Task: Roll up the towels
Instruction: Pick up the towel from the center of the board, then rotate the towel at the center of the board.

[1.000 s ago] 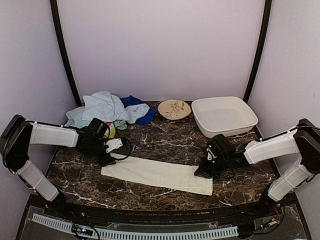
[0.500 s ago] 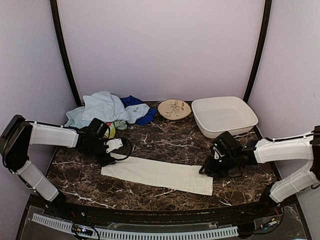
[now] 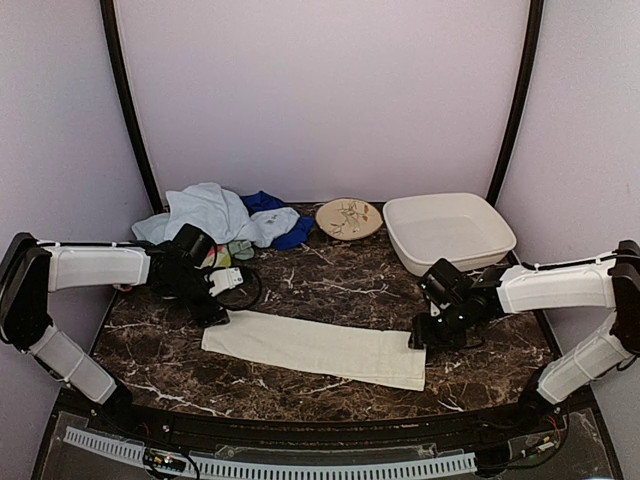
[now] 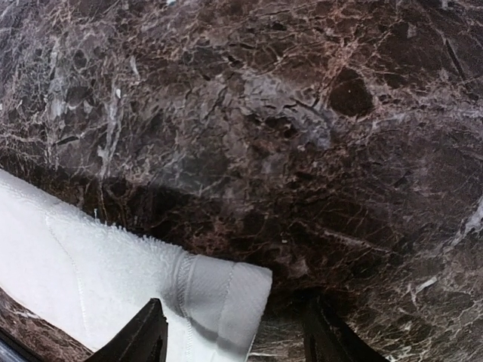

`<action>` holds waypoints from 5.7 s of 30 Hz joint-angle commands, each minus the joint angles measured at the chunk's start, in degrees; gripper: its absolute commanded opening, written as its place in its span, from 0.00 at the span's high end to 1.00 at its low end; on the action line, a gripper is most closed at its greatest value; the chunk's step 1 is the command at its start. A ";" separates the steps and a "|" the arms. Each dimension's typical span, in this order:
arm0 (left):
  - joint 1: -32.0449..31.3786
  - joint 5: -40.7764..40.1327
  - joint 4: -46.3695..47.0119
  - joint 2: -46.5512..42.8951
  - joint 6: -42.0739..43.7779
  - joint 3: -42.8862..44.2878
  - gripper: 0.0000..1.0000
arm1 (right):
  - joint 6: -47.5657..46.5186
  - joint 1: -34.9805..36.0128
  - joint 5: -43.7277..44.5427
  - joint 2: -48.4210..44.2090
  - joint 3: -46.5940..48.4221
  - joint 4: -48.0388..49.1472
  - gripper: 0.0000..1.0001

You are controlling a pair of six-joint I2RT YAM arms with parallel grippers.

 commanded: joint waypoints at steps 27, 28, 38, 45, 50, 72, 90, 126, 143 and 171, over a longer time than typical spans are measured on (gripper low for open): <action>-12.08 1.52 1.82 0.47 1.17 -5.27 0.16 | -6.50 -6.04 6.77 -1.58 6.54 -14.82 1.00; -12.83 3.31 0.52 0.60 -0.08 -3.87 0.15 | -6.92 -7.18 7.96 -1.98 7.00 -16.54 1.00; -10.69 13.03 -7.41 -3.26 -4.06 4.64 0.05 | -10.64 -8.62 14.03 -2.48 15.92 -26.90 1.00; -3.25 13.53 -6.50 -4.55 -2.76 -0.04 0.06 | -9.43 -2.24 6.24 0.75 23.27 -25.07 1.00; 3.58 15.26 -5.52 -3.36 -2.91 -0.41 0.08 | -6.64 5.56 0.92 7.20 31.61 -21.75 1.00; 12.94 19.35 -4.77 -8.55 -1.56 -6.55 0.08 | -9.14 16.48 -11.77 39.80 66.39 -17.91 1.00; 13.18 17.85 -4.36 -8.87 -0.16 -7.45 0.09 | -8.71 17.23 -18.66 46.93 72.78 -14.24 1.00; -6.71 19.65 -4.29 0.61 -7.31 7.08 0.14 | -9.71 3.90 -27.56 27.94 34.22 8.35 0.92; -10.33 -2.14 6.90 10.73 -5.15 0.82 0.21 | -7.65 2.73 -23.42 29.78 18.45 15.39 1.00; -4.67 4.84 -0.49 5.36 -3.11 19.60 0.03 | -20.90 4.41 -30.46 30.98 41.45 2.07 1.00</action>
